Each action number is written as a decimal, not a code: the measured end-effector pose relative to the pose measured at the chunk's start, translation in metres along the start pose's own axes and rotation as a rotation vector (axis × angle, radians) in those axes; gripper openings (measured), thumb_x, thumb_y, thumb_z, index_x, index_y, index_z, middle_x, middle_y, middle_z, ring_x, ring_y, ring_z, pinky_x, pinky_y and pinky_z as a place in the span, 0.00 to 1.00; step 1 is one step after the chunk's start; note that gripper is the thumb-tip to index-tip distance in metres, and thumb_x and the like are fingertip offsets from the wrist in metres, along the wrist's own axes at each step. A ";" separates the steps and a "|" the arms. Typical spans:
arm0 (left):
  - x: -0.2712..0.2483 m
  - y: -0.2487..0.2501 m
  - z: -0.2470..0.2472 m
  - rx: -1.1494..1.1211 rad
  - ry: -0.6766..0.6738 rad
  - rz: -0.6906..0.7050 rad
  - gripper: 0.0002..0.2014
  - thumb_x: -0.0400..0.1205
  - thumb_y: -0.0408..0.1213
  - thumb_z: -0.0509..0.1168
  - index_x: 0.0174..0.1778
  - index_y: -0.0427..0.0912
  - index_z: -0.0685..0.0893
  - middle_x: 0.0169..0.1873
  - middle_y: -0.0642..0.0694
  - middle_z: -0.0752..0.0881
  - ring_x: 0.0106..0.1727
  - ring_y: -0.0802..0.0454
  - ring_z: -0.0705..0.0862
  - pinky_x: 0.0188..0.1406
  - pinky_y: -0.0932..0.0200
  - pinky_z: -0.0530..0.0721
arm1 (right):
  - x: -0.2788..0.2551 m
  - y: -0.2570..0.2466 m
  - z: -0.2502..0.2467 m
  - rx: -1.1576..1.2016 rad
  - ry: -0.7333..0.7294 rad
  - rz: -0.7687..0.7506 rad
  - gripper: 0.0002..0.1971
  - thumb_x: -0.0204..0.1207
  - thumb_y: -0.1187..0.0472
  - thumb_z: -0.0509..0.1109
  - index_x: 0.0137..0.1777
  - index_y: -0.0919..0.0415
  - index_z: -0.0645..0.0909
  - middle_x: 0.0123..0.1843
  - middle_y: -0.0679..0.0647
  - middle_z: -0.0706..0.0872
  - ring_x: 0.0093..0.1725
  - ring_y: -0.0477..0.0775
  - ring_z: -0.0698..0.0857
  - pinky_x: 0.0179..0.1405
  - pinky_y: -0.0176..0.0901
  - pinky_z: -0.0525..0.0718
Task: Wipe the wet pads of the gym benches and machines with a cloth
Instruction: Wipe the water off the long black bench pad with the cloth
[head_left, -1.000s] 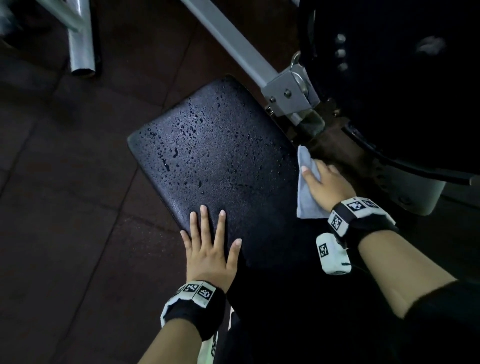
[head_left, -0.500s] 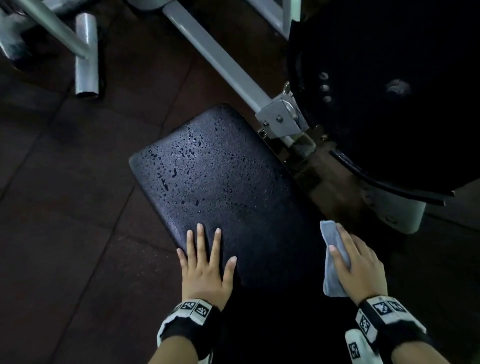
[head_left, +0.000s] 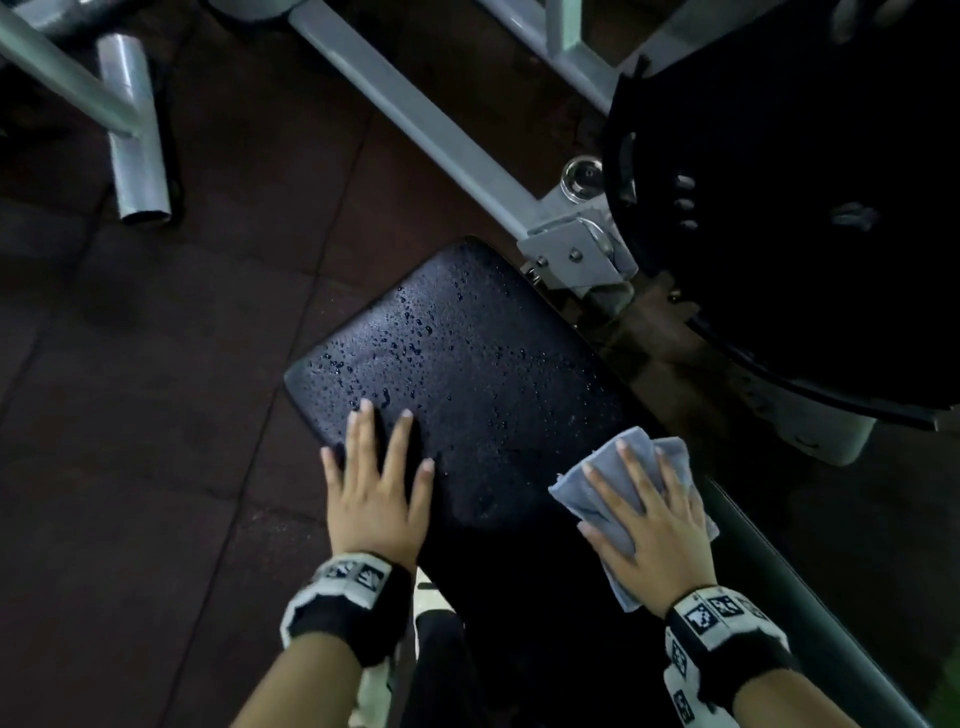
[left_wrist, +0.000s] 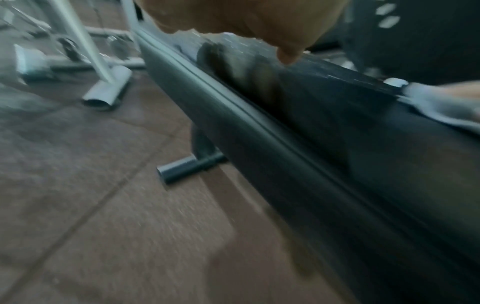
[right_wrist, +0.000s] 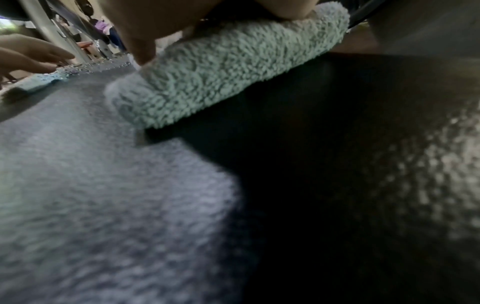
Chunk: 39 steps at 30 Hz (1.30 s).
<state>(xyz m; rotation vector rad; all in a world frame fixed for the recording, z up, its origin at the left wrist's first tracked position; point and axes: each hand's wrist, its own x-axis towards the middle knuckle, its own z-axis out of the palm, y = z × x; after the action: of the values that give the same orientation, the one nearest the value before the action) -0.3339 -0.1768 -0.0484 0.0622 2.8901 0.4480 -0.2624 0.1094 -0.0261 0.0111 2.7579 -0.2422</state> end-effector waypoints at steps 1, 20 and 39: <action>0.017 -0.011 -0.005 0.004 0.004 -0.014 0.31 0.82 0.58 0.48 0.80 0.48 0.68 0.82 0.37 0.58 0.83 0.39 0.56 0.77 0.33 0.53 | 0.000 -0.002 0.001 -0.006 0.000 0.000 0.32 0.75 0.30 0.50 0.80 0.34 0.57 0.84 0.47 0.57 0.79 0.67 0.61 0.61 0.67 0.75; 0.062 -0.047 -0.008 0.114 -0.045 0.096 0.37 0.83 0.64 0.36 0.82 0.44 0.62 0.82 0.32 0.54 0.81 0.28 0.49 0.76 0.33 0.50 | 0.108 -0.065 -0.014 -0.075 0.046 -0.236 0.26 0.80 0.41 0.48 0.78 0.28 0.54 0.84 0.44 0.55 0.81 0.62 0.61 0.72 0.69 0.66; 0.060 -0.046 -0.008 0.064 -0.063 0.058 0.37 0.82 0.66 0.35 0.84 0.50 0.55 0.83 0.36 0.50 0.82 0.32 0.46 0.78 0.33 0.50 | 0.022 -0.078 0.008 -0.084 -0.107 -0.179 0.26 0.82 0.45 0.48 0.81 0.38 0.57 0.83 0.55 0.59 0.80 0.72 0.57 0.70 0.74 0.65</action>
<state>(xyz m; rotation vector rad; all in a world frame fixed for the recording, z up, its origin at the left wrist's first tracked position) -0.3948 -0.2189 -0.0671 0.1680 2.8465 0.3576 -0.2830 0.0309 -0.0282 -0.2638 2.6610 -0.1677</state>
